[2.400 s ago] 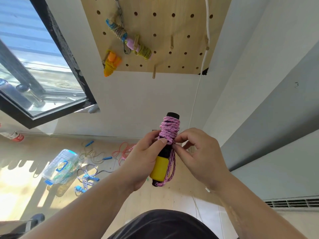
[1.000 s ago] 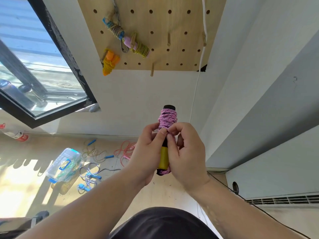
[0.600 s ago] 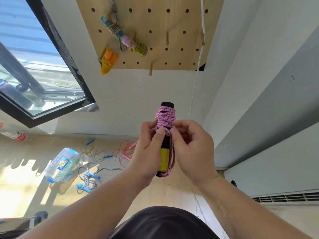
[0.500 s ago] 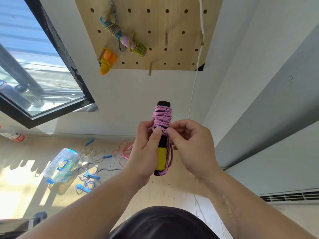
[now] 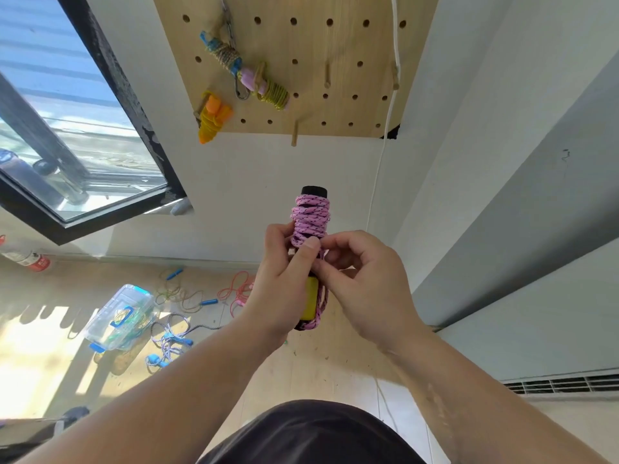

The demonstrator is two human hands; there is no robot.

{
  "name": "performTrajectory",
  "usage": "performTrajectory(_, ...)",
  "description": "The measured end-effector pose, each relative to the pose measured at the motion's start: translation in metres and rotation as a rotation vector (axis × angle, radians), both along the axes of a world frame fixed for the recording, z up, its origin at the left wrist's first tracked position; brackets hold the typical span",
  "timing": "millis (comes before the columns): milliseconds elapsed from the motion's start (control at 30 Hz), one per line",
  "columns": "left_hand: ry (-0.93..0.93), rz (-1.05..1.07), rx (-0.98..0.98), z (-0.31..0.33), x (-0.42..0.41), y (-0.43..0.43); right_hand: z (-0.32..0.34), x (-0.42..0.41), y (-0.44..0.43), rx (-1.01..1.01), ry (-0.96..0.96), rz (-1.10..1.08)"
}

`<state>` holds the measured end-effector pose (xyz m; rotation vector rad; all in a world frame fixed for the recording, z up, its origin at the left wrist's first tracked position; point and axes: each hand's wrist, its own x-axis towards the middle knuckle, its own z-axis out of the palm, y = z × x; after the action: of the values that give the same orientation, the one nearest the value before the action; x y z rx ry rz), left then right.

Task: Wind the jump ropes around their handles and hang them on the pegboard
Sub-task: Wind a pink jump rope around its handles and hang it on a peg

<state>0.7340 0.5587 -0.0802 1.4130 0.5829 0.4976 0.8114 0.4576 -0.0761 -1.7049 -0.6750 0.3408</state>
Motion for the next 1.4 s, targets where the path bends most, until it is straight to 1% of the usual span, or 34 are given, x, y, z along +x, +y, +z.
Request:
performTrajectory(100,0.009,-0.014,0.094,-0.001,0.001,0.002,0.002,0.003,-0.003,0.013,-0.005,0.007)
performTrajectory(267,0.024,-0.068,0.197,-0.003,-0.004,0.005,0.008,0.014,-0.012,-0.006,0.0,0.107)
performTrajectory(400,0.084,-0.121,0.299,-0.004,-0.007,0.004,0.003,0.017,-0.016,-0.02,-0.047,0.072)
performTrajectory(467,0.106,-0.121,0.329,-0.004,-0.009,0.003,-0.001,0.016,-0.017,-0.052,-0.169,0.057)
performTrajectory(567,0.16,-0.148,0.377,-0.003,-0.009,0.003,-0.005,0.014,-0.017,-0.08,-0.443,0.072)
performTrajectory(633,0.216,-0.176,0.398,-0.005,-0.009,0.005,-0.006,0.016,-0.018,-0.09,-0.532,0.101)
performTrajectory(767,0.284,-0.239,0.451,-0.012,-0.01,0.008,-0.005,0.027,-0.026,-0.185,-0.533,0.186)
performTrajectory(833,0.289,-0.269,0.462,-0.015,-0.011,0.009,-0.005,0.031,-0.031,-0.235,-0.532,0.19)
performTrajectory(900,0.303,-0.294,0.532,-0.017,-0.009,0.008,-0.006,0.032,-0.037,-0.299,-0.536,0.189)
performTrajectory(1000,0.336,-0.294,0.755,-0.018,-0.004,0.006,-0.001,0.031,-0.045,-0.437,-0.535,0.221)
performTrajectory(1033,0.35,-0.297,0.862,-0.019,-0.003,0.005,0.002,0.032,-0.047,-0.467,-0.534,0.224)
performTrajectory(1100,0.373,-0.322,1.15,-0.023,0.001,0.005,0.01,0.037,-0.053,-0.508,-0.549,0.189)
performTrajectory(1133,0.373,-0.332,1.259,-0.024,0.003,0.004,0.014,0.042,-0.057,-0.521,-0.561,0.167)
performTrajectory(1167,0.371,-0.338,1.312,-0.025,0.004,0.002,0.017,0.048,-0.06,-0.528,-0.566,0.155)
performTrajectory(1267,0.354,-0.37,1.326,-0.023,0.01,-0.005,0.02,0.062,-0.072,-0.494,-0.503,0.191)
performTrajectory(1400,0.348,-0.388,1.195,-0.014,0.02,-0.015,0.009,0.07,-0.086,-0.35,-0.366,0.231)
